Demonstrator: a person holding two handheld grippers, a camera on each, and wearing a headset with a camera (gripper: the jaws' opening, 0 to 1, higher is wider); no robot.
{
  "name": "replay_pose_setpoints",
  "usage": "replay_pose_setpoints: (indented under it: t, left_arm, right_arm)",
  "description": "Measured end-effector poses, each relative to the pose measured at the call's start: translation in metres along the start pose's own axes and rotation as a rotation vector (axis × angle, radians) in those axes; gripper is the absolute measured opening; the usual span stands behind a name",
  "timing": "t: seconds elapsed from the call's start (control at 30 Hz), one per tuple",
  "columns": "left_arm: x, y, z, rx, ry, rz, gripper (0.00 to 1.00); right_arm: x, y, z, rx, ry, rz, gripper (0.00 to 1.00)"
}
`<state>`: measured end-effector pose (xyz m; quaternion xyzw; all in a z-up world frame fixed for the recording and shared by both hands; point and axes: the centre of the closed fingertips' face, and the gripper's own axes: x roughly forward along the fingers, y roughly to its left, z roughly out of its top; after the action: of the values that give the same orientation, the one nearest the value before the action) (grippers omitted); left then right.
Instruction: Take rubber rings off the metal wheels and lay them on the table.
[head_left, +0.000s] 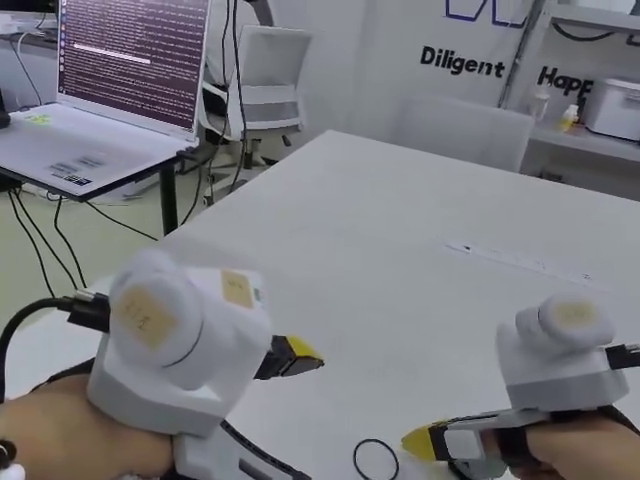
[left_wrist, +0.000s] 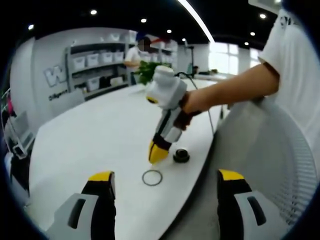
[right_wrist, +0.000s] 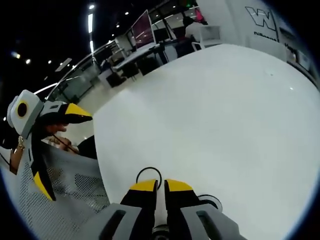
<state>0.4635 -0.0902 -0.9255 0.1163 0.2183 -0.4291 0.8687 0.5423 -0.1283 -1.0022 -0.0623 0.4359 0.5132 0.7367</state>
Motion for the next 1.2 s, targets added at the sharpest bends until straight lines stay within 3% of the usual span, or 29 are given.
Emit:
replay_pose_setpoints:
  t: [0.4, 0.8, 1.2]
  left_arm:
    - [0.001, -0.005, 0.002, -0.006, -0.015, -0.032, 0.85]
    - [0.001, -0.008, 0.005, -0.01, -0.029, -0.047, 0.85]
    - [0.002, -0.012, 0.004, 0.009, -0.003, -0.071, 0.87]
  right_arm:
    - [-0.039, -0.007, 0.01, 0.008, -0.083, -0.04, 0.04]
    - [-0.081, -0.013, -0.003, 0.035, -0.146, -0.099, 0.06]
    - [-0.102, -0.018, -0.015, 0.066, -0.192, -0.12, 0.07]
